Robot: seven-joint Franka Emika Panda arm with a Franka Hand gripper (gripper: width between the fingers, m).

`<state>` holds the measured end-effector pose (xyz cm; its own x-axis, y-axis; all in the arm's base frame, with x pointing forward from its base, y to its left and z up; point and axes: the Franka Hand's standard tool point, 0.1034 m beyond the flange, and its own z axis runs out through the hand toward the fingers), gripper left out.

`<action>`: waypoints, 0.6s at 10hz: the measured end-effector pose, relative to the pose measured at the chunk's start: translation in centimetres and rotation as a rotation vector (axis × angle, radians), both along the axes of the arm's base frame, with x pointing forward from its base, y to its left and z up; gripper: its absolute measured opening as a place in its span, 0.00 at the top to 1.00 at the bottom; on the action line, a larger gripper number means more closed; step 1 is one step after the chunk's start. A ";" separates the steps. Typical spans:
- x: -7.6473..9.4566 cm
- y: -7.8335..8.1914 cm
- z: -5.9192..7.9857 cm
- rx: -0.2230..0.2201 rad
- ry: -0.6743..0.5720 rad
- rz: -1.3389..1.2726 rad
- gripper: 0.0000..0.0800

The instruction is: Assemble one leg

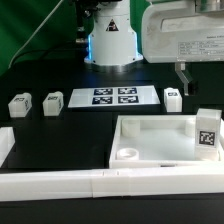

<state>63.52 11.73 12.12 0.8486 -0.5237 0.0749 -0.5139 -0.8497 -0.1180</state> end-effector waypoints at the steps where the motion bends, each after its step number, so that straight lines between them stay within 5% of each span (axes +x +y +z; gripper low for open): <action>1: 0.0 0.0 0.0 0.000 0.000 0.000 0.19; 6: 0.0 0.0 0.0 0.000 0.000 0.000 0.19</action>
Offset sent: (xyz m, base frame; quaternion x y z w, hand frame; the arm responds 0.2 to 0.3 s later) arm 0.0000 0.0000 0.0000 0.0000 0.0000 0.0000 1.0000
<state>63.51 11.73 12.11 0.8486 -0.5236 0.0748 -0.5139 -0.8497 -0.1179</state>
